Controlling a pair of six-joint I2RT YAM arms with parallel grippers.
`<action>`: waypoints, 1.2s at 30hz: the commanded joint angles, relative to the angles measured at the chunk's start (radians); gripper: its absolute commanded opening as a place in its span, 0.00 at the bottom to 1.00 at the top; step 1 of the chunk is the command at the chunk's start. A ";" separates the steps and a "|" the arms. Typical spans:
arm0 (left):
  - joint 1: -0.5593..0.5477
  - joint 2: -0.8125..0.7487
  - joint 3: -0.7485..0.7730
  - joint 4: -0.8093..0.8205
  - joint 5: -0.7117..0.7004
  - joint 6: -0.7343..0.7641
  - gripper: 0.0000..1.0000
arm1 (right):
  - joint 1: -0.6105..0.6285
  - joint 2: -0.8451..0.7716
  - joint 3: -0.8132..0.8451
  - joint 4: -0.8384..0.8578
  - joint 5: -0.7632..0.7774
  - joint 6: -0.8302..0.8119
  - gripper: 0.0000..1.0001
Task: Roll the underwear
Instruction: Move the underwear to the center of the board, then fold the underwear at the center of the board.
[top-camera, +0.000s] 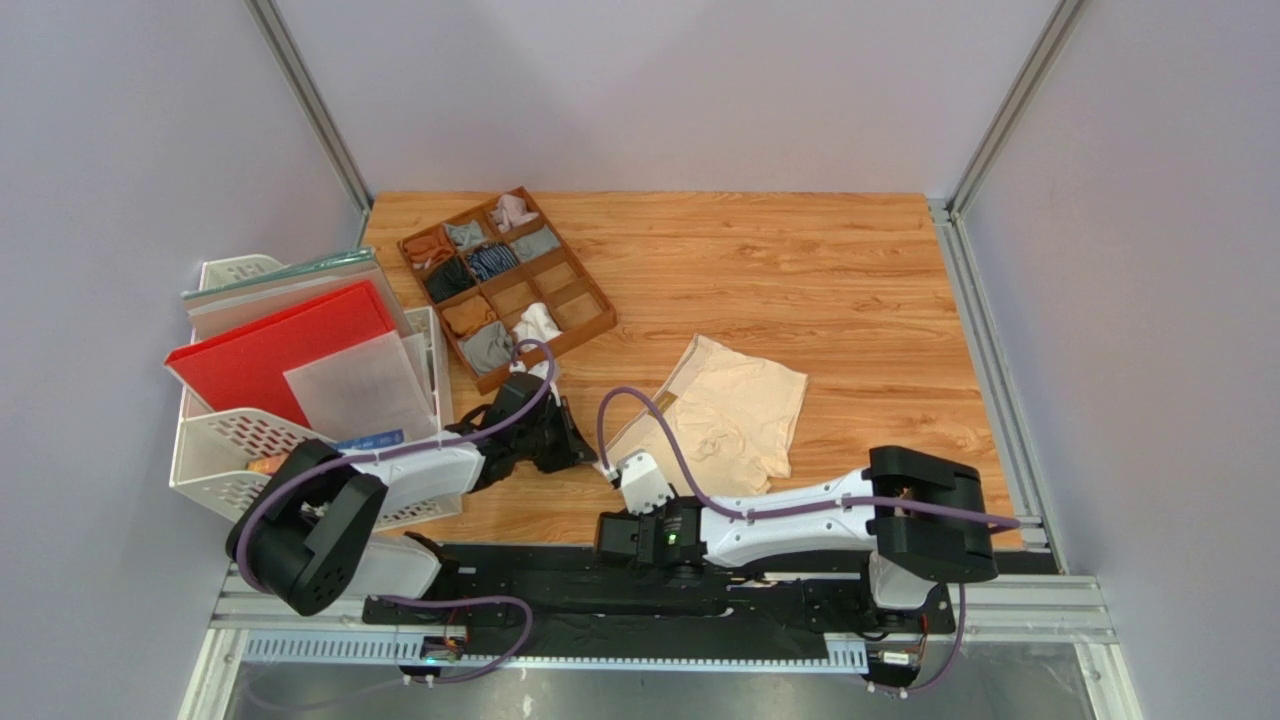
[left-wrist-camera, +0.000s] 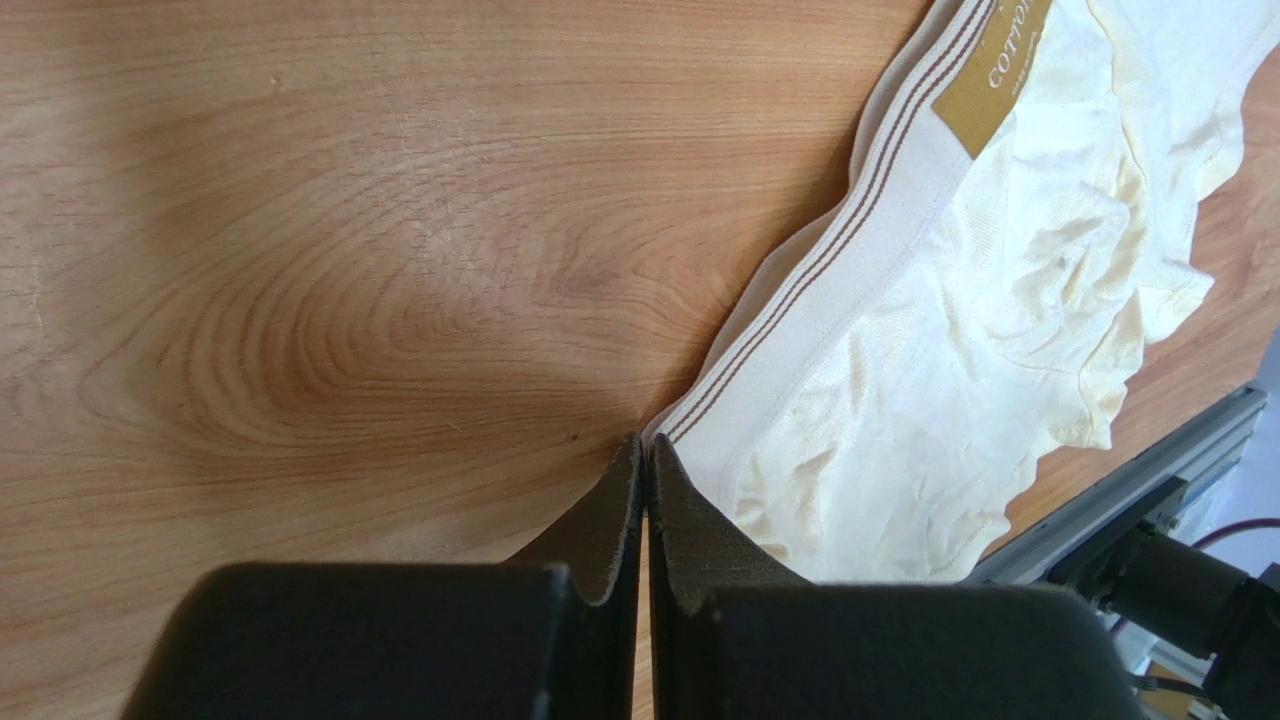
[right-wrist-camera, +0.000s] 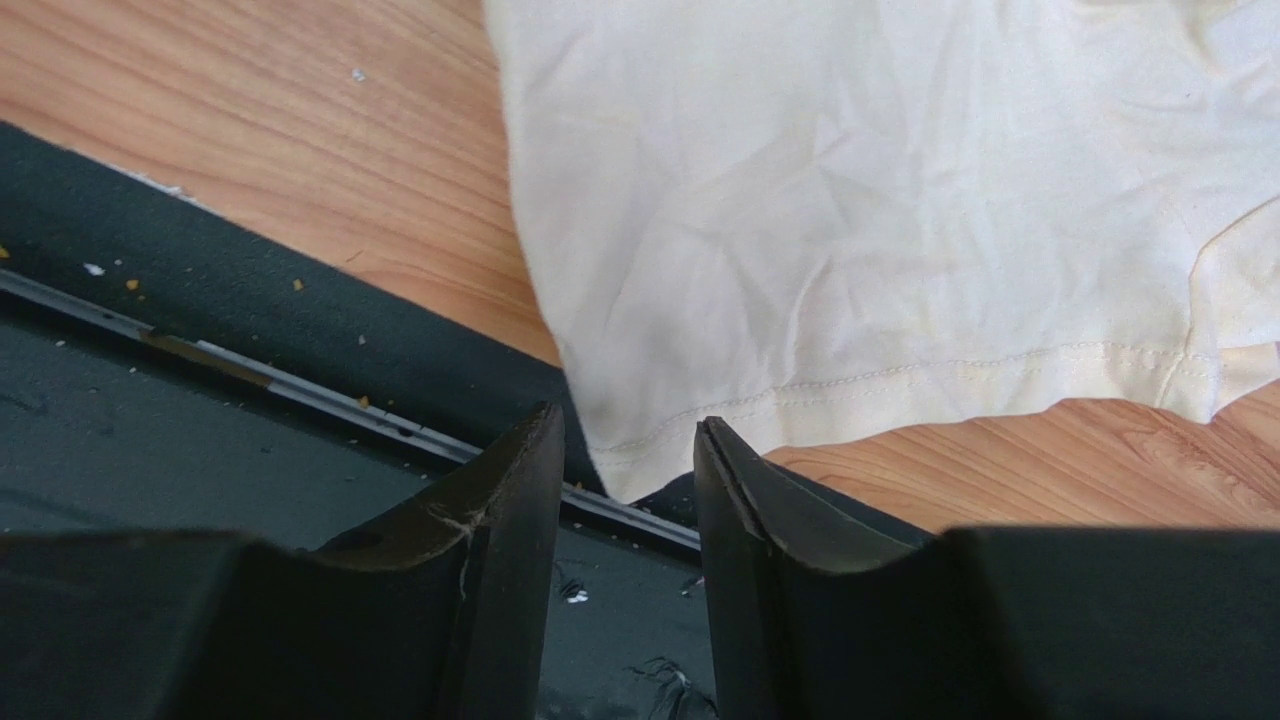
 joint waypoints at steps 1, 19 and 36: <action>-0.003 0.010 0.022 -0.056 -0.027 0.034 0.00 | 0.043 0.032 0.072 -0.051 0.072 0.038 0.39; -0.003 -0.016 0.023 -0.082 -0.030 0.036 0.00 | 0.062 0.100 0.064 -0.055 0.073 0.062 0.28; -0.002 -0.005 0.074 -0.109 -0.059 0.057 0.00 | 0.059 0.106 0.114 -0.154 0.175 0.092 0.00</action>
